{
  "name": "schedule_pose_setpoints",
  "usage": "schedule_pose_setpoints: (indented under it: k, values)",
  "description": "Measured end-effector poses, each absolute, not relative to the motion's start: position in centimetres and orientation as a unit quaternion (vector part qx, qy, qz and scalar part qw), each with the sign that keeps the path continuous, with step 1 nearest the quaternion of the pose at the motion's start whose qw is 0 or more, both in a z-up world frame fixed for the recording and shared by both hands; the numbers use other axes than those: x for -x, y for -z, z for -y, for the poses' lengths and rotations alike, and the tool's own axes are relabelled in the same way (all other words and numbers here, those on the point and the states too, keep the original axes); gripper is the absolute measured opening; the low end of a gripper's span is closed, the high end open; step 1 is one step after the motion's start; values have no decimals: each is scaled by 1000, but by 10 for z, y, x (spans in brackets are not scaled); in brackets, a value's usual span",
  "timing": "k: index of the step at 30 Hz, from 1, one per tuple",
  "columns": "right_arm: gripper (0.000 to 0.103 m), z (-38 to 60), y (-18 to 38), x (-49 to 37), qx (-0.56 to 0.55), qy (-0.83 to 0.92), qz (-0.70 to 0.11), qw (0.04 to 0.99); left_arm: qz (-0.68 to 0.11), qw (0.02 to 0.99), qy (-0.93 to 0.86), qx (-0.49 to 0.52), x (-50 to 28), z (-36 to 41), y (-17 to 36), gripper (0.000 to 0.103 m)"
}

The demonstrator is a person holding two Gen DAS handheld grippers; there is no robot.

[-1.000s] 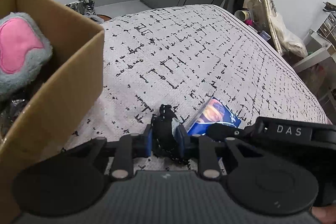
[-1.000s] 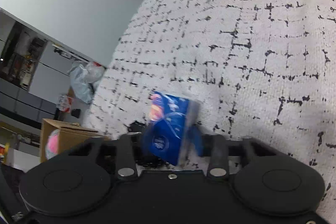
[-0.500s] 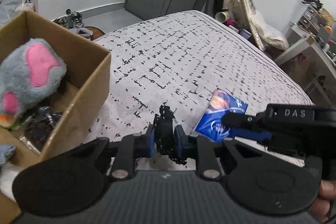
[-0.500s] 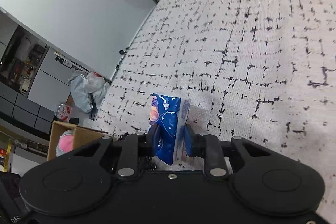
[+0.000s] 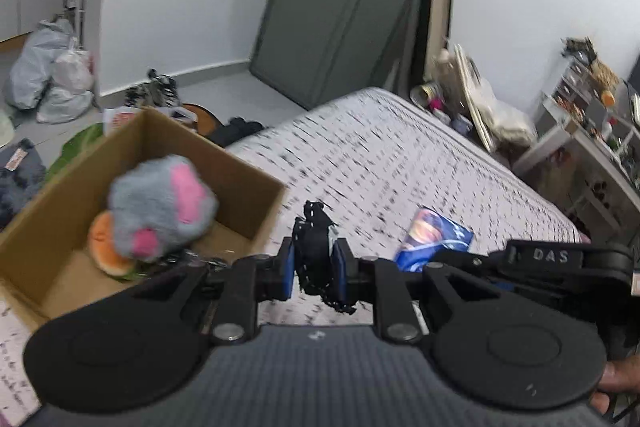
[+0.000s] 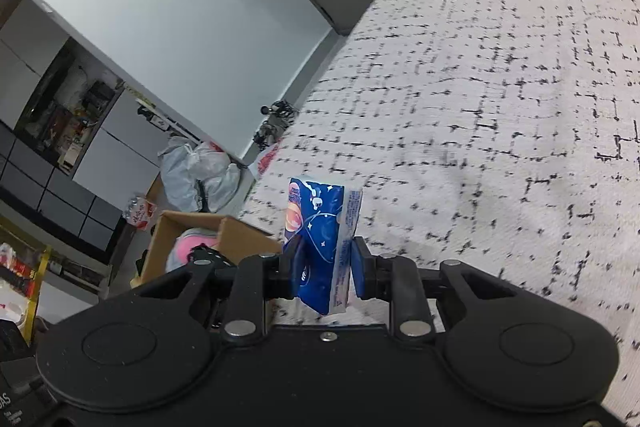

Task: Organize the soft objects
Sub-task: 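Carry the earphones and tissue pack with both tools over the cardboard box, then open both tools to drop the earphones and tissue pack into the box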

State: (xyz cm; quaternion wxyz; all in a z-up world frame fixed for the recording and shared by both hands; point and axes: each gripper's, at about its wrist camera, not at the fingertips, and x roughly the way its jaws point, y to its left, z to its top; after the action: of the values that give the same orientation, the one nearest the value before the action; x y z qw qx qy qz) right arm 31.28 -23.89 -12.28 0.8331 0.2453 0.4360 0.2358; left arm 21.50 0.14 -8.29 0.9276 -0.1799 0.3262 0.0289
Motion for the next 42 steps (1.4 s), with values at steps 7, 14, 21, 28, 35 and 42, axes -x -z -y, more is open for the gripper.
schedule_pose_setpoints:
  k: [7, 14, 21, 28, 35, 42]
  values:
    - [24, 215, 106, -300, -236, -253, -422, 838, -304, 929, -81, 197, -194, -42, 72, 19]
    - [24, 185, 99, -294, -222, -269, -419, 838, -290, 928, -118, 203, -182, -75, 73, 19]
    - [24, 154, 96, -294, -217, -283, -420, 835, -301, 918, -143, 215, -179, -100, 89, 19]
    - [24, 126, 98, -295, -201, -291, -424, 834, -310, 911, -166, 215, -175, -118, 99, 23]
    - [24, 106, 94, -302, -178, -293, -420, 840, -302, 916, -173, 198, -169, -118, 92, 58]
    - [30, 91, 84, -306, -152, -290, -406, 853, -287, 919, -189, 192, -161, -114, 82, 75]
